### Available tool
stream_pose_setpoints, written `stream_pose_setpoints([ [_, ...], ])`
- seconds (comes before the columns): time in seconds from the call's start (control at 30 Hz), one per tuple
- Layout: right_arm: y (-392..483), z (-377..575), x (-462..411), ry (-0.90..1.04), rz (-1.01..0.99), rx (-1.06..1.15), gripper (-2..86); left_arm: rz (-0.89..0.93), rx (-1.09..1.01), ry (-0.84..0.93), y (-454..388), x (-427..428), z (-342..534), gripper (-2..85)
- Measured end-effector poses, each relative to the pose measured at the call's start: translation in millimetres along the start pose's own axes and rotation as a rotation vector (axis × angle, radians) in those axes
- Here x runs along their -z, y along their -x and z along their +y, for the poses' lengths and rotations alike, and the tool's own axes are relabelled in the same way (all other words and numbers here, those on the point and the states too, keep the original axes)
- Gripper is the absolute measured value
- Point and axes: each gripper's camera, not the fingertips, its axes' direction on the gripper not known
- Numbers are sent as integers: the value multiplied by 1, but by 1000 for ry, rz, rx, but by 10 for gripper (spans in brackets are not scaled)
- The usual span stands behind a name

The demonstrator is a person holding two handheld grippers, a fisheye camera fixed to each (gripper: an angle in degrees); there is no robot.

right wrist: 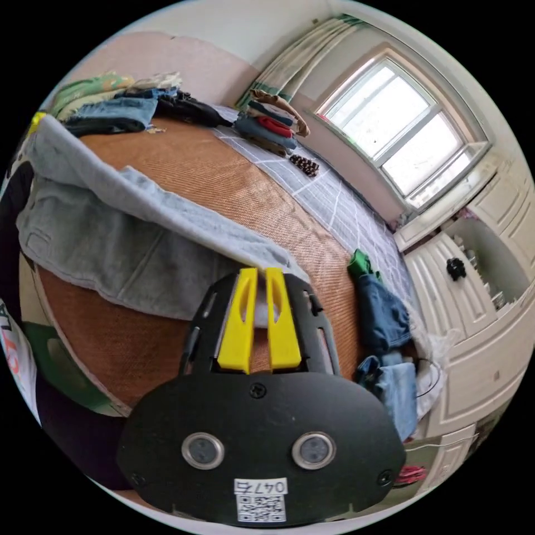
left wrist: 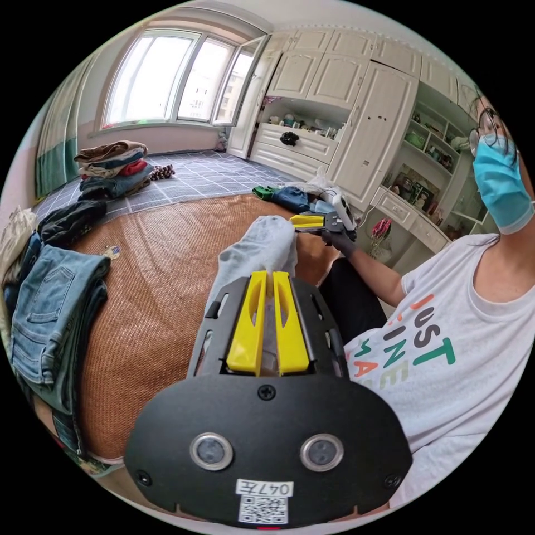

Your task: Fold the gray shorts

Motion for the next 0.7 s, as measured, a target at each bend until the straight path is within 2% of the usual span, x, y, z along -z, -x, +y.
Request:
stream_pose_setpoints([
  [0.13, -29, -59, 15, -60, -9, -38, 0, 16, 84, -97, 47, 26, 7, 0],
  [0.27, -48, -161, 7, -125, 7, -73, 2, -27, 221, -201, 102, 52, 21, 1],
  [0.33, -46, -212, -22, -115, -9, -67, 7, -60, 391, -196, 153, 53, 32, 2],
  [0.43, -30, -282, -103, -18, -79, -77, 43, -176, 591, -158, 213, 39, 52, 4],
  [0.5, -19, -307, -149, 132, -64, -112, 73, -291, 643, -150, 229, 37, 66, 5],
  [0.57, -15, -297, -140, 51, -103, -130, 64, -365, 621, -210, 226, 50, 76, 7],
  [0.63, -13, -272, -122, -50, -162, -130, 45, -418, 513, -255, 213, 67, 78, 2],
  [0.7, -10, -235, -115, -76, -257, -131, 26, -375, 402, -210, 204, 64, 71, -4],
])
